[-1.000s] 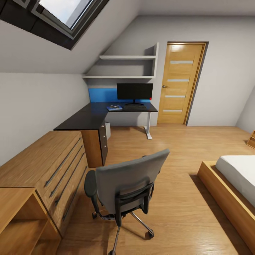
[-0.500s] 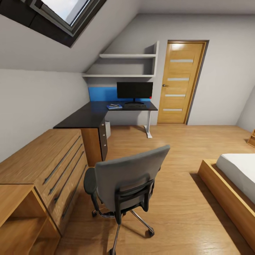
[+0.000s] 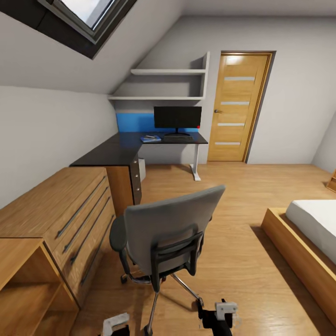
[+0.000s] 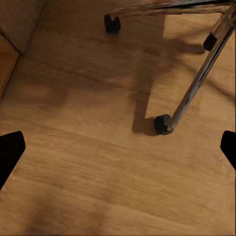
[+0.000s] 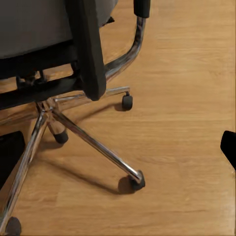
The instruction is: In the bedroom, organize the workspace by keeping the computer under the desk, ensuring the monitor is on the desk, placing the keyboard on the desk next to the monitor, placing the mouse on the desk next to the keyboard, moving the folder from the swivel chair onto the desk next to the mouse, stacking the notebook on top of the folder with the pen on top of the notebook, and positioning the swivel chair next to the desk.
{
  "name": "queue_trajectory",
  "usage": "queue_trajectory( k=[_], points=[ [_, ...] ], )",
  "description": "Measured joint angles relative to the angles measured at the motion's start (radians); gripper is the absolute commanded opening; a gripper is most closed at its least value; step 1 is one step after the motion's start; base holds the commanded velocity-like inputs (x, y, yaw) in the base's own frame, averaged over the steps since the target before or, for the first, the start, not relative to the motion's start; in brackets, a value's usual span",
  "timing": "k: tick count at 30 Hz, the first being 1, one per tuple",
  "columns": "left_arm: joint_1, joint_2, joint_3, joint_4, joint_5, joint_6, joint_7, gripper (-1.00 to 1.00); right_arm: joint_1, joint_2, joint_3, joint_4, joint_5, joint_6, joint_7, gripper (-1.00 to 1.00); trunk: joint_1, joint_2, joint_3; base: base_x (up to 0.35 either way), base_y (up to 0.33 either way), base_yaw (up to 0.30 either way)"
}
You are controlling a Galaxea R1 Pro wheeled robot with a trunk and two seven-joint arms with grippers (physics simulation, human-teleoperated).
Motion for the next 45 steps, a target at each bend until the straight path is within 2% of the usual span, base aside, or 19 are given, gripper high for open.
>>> queue_trajectory(
  k=[4, 10, 14, 22, 26, 35, 39, 45],
  points=[
    [-0.091, -0.016, -0.001, -0.031, 0.005, 0.069, 0.032, 1.00, -0.088, -0.003, 0.001, -0.004, 0.001, 0.104, 0.000, 1.00, 0.015, -0.028, -0.012, 0.000, 0.000, 0.000],
    [-0.199, -0.037, -0.001, -0.042, 0.008, 0.129, 0.045, 1.00, -0.181, -0.004, -0.003, -0.005, -0.001, 0.203, -0.001, 1.00, 0.038, -0.070, -0.031, 0.000, 0.000, 0.000],
    [-0.249, -0.042, 0.000, -0.044, 0.024, 0.144, 0.047, 1.00, -0.239, -0.004, -0.026, -0.006, -0.029, 0.288, 0.000, 1.00, 0.054, -0.098, -0.044, 0.000, 0.000, 0.000],
    [-0.261, -0.041, 0.023, -0.044, 0.032, 0.139, 0.046, 1.00, -0.259, 0.000, -0.034, -0.006, -0.054, 0.316, 0.004, 1.00, 0.084, -0.154, -0.069, 0.000, 0.000, 0.000],
    [-0.263, -0.039, 0.049, -0.043, 0.033, 0.118, 0.043, 1.00, -0.261, 0.001, -0.033, -0.005, -0.057, 0.317, 0.006, 1.00, 0.084, -0.154, -0.069, 0.000, 0.000, 0.000],
    [-0.263, -0.037, 0.055, -0.033, 0.034, 0.090, 0.046, 1.00, -0.261, 0.004, -0.028, 0.001, -0.059, 0.316, 0.007, 1.00, 0.084, -0.154, -0.069, 0.000, 0.000, 0.000],
    [-0.263, -0.038, 0.054, -0.001, 0.032, 0.089, 0.045, 1.00, -0.261, 0.007, -0.024, 0.002, -0.057, 0.318, 0.011, 1.00, 0.084, -0.154, -0.069, 0.000, 0.000, 0.000],
    [-0.263, -0.041, 0.051, 0.039, 0.031, 0.088, 0.041, 1.00, -0.261, 0.007, -0.025, 0.021, -0.057, 0.321, 0.095, 1.00, 0.084, -0.154, -0.069, 0.000, 0.000, 0.000]
  ],
)
